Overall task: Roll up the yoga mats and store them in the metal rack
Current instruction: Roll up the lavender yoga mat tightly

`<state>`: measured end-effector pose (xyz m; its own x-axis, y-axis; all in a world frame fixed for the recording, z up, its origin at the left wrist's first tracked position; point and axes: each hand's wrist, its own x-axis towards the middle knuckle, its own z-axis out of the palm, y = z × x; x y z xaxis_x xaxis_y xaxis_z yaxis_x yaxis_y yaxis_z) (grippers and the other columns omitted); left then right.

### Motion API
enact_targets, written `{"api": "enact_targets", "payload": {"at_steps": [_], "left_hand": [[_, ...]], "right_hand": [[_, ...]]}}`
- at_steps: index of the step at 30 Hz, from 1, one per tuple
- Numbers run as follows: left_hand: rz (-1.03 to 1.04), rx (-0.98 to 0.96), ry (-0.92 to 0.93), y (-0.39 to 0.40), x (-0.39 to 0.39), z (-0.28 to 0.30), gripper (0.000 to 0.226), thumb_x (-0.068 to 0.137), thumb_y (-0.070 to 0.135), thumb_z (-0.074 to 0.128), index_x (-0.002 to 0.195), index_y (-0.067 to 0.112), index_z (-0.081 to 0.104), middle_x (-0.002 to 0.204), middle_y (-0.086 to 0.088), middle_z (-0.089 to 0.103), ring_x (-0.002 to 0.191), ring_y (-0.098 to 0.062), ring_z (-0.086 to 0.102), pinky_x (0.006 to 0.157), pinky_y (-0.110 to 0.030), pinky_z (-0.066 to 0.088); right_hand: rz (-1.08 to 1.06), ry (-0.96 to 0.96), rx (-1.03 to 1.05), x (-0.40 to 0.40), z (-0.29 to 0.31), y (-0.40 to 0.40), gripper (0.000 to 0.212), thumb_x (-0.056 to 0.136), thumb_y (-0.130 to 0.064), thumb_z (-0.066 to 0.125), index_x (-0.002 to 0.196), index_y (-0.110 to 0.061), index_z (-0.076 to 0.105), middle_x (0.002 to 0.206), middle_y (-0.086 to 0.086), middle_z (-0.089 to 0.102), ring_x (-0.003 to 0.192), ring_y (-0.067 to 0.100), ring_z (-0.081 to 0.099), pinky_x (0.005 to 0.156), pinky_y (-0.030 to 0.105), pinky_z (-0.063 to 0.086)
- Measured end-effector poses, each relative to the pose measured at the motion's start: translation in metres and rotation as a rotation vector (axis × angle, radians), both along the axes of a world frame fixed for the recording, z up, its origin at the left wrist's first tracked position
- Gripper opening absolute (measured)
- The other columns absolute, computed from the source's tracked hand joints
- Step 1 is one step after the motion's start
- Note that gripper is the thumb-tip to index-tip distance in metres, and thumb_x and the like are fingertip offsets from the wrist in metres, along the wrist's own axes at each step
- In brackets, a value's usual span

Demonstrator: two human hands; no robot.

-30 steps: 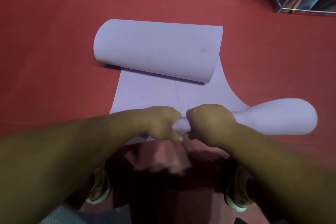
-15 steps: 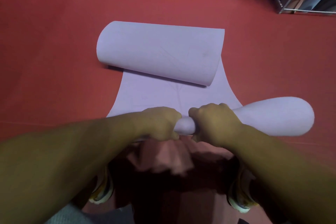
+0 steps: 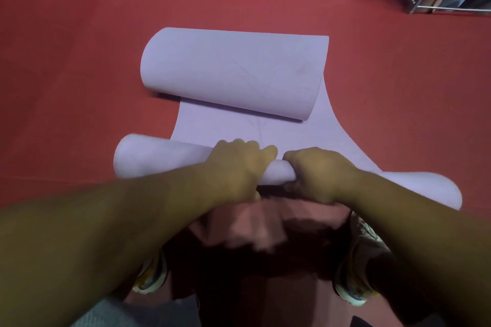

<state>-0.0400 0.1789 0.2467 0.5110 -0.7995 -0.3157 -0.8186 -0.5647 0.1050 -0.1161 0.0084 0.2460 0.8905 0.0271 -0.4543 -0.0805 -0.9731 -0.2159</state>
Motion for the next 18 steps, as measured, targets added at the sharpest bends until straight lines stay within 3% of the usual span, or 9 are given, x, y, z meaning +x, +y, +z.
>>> {"api": "enact_targets", "payload": {"at_steps": [4, 7, 9, 11, 13, 18], "left_hand": [[0.072, 0.089, 0.111, -0.003, 0.002, -0.008, 0.03, 0.087, 0.03, 0.063, 0.103, 0.03, 0.038, 0.087, 0.011, 0.044, 0.085, -0.02, 0.051, 0.069, -0.035, 0.04], [0.071, 0.202, 0.341, -0.005, 0.016, -0.003, 0.028, 0.082, 0.026, 0.066, 0.101, 0.027, 0.044, 0.094, 0.009, 0.054, 0.089, -0.019, 0.057, 0.077, -0.038, 0.051], [0.033, 0.244, 0.528, -0.003, 0.026, 0.004, 0.025, 0.076, 0.02, 0.069, 0.097, 0.022, 0.054, 0.094, 0.003, 0.062, 0.087, -0.025, 0.065, 0.079, -0.048, 0.059], [-0.026, 0.292, 0.583, -0.002, 0.031, 0.01, 0.025, 0.075, 0.021, 0.073, 0.095, 0.024, 0.057, 0.09, 0.003, 0.063, 0.086, -0.025, 0.066, 0.08, -0.05, 0.06], [-0.039, 0.284, 0.49, -0.002, 0.03, 0.013, 0.033, 0.076, 0.03, 0.075, 0.101, 0.027, 0.053, 0.095, 0.005, 0.062, 0.089, -0.022, 0.064, 0.081, -0.044, 0.058], [-0.027, -0.052, 0.035, 0.002, 0.012, 0.015, 0.053, 0.071, 0.055, 0.075, 0.099, 0.035, 0.034, 0.093, 0.01, 0.052, 0.087, -0.019, 0.057, 0.073, -0.037, 0.048]], "right_hand": [[0.037, -0.011, -0.045, -0.003, 0.002, 0.007, 0.035, 0.08, -0.052, 0.07, 0.099, -0.03, 0.049, 0.095, -0.006, 0.061, 0.085, 0.023, 0.057, 0.067, 0.034, 0.041], [0.067, -0.123, -0.087, -0.009, -0.002, 0.01, 0.037, 0.08, -0.047, 0.066, 0.106, -0.03, 0.045, 0.092, -0.004, 0.056, 0.085, 0.026, 0.058, 0.068, 0.034, 0.042], [0.054, -0.091, -0.038, -0.01, -0.002, 0.012, 0.034, 0.079, -0.044, 0.067, 0.098, -0.031, 0.041, 0.091, -0.005, 0.058, 0.083, 0.027, 0.059, 0.067, 0.034, 0.044], [0.01, 0.002, 0.022, -0.01, -0.002, 0.015, 0.029, 0.08, -0.045, 0.067, 0.09, -0.034, 0.041, 0.092, -0.008, 0.061, 0.084, 0.025, 0.06, 0.068, 0.033, 0.046], [-0.02, 0.054, 0.054, -0.007, -0.001, 0.015, 0.023, 0.082, -0.047, 0.064, 0.086, -0.035, 0.046, 0.093, -0.01, 0.063, 0.086, 0.024, 0.061, 0.074, 0.035, 0.052], [-0.056, 0.086, 0.162, 0.008, 0.023, -0.001, 0.025, 0.074, -0.036, 0.076, 0.094, -0.032, 0.061, 0.092, -0.01, 0.066, 0.087, 0.02, 0.063, 0.079, 0.036, 0.055]]}}
